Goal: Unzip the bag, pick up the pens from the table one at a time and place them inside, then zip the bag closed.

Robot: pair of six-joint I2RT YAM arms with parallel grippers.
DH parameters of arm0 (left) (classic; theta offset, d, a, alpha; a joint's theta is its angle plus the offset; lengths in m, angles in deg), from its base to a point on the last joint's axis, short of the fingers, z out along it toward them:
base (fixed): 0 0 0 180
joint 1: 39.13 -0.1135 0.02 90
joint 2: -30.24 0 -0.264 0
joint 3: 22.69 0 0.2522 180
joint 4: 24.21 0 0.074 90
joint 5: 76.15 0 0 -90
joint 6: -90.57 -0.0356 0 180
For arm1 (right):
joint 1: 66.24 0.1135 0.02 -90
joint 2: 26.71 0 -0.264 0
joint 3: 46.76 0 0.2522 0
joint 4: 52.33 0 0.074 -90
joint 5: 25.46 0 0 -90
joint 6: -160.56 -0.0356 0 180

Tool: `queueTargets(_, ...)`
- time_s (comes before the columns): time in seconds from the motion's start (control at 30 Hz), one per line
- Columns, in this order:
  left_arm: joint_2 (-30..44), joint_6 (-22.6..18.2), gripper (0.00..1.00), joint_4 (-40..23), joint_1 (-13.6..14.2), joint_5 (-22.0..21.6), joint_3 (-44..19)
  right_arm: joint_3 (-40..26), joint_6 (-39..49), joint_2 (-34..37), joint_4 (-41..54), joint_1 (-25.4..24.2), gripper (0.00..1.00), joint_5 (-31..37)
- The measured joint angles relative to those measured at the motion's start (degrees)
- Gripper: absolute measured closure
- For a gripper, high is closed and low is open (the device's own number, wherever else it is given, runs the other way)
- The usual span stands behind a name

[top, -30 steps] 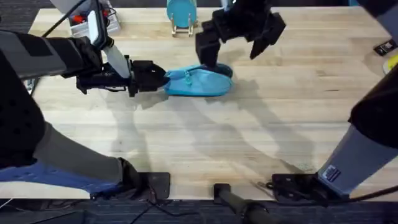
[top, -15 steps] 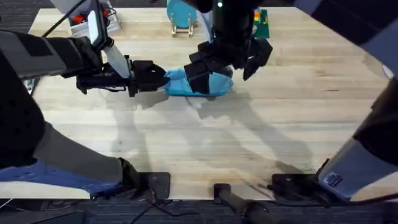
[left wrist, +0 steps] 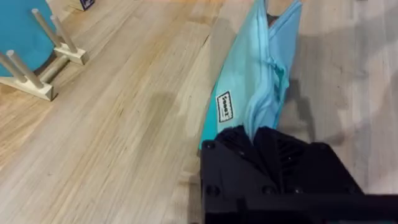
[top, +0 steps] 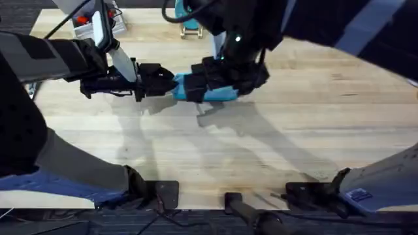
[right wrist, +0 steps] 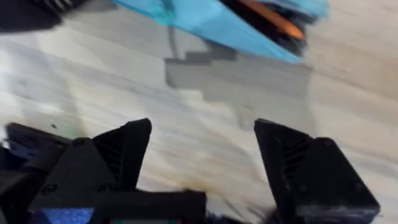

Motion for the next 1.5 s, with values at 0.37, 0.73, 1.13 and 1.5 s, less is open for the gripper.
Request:
queueTargets(0.37, 0.0, 0.0, 0.959, 0.0, 0.0, 0.0, 0.0, 0.9, -3.4, 0.0, -7.5, 5.1, 0.005, 4.4)
queueTargets(0.73, 0.0, 0.0, 0.959, 0.0, 0.0, 0.0, 0.0, 0.9, -4.6, 0.1, -10.9, 5.0, 0.005, 6.1)
queueTargets(1.13, 0.0, 0.0, 0.959, 0.0, 0.0, 0.0, 0.0, 0.9, -4.8, 3.6, -11.1, 4.9, 0.005, 7.6)
queueTargets(1.5, 0.0, 0.0, 0.959, 0.0, 0.0, 0.0, 0.0, 0.9, -4.8, 6.1, -16.6, 4.9, 0.005, 8.2)
